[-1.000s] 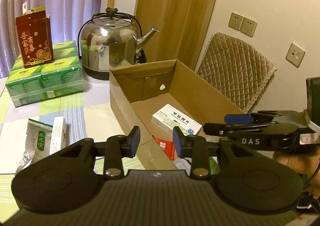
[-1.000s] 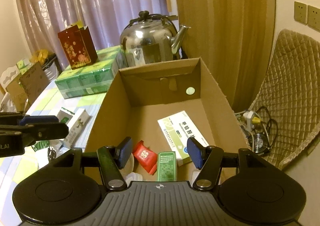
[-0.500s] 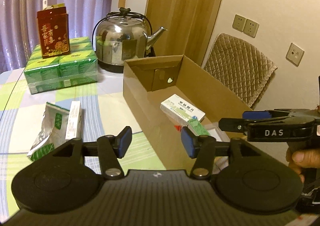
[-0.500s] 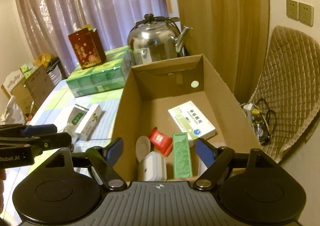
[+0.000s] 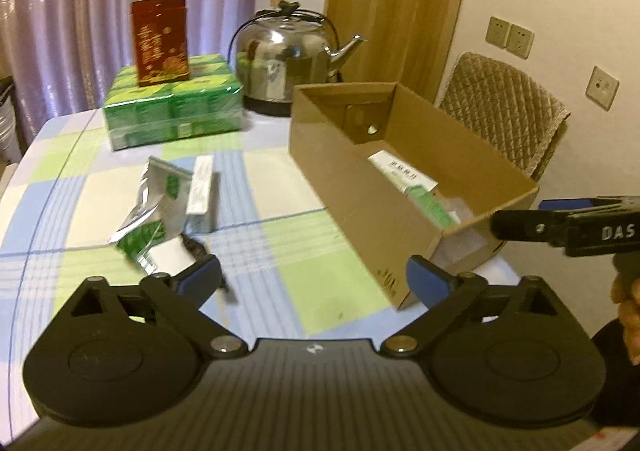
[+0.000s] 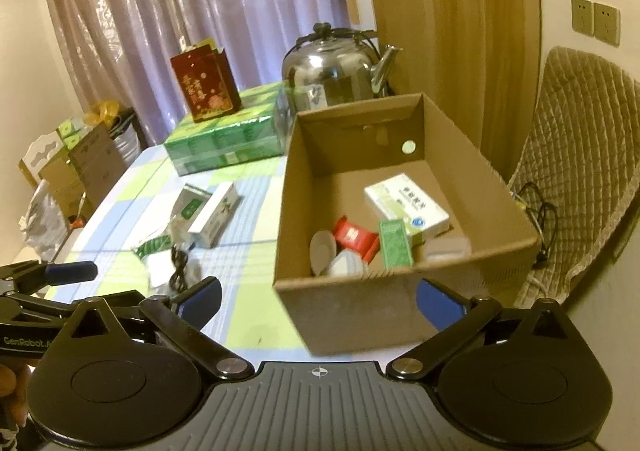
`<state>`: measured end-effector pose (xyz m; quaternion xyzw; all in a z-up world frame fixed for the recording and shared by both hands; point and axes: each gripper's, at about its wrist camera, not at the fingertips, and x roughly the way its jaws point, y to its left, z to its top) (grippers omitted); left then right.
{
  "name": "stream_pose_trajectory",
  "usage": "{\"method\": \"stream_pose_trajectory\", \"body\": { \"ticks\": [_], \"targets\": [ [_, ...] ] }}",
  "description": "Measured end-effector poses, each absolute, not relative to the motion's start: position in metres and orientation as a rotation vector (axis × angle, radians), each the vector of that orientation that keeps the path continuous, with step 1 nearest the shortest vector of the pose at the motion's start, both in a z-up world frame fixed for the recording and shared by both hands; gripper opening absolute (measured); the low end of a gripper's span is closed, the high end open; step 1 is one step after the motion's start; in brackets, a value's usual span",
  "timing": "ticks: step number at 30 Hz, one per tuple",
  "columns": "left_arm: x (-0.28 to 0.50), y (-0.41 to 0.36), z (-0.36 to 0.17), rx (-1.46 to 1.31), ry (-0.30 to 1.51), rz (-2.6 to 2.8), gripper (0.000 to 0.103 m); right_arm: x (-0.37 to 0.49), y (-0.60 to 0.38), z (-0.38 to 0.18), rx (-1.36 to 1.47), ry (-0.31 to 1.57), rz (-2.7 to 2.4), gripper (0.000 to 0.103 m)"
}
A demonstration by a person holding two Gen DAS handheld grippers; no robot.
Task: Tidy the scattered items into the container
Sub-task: 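Withdraw both tools from the cardboard box back to the table items, then grasp the black cable with the right tool while the left tool approaches the clear packet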
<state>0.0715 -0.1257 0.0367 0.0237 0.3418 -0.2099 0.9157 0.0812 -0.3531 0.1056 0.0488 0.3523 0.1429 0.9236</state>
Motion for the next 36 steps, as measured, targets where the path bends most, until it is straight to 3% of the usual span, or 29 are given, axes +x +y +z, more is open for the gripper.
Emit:
{"method": "stream_pose_trajectory", "body": {
  "ticks": [14,36],
  "targets": [
    [0.038,-0.066,0.02,0.065,0.76,-0.308,0.102,0.045,-0.315,0.074,0.104,0.839,0.372,0.101],
    [0.044,-0.018,0.009,0.074,0.787,-0.228,0.102,0.047,-0.266,0.063,0.036,0.873,0.448,0.101]
  ]
}}
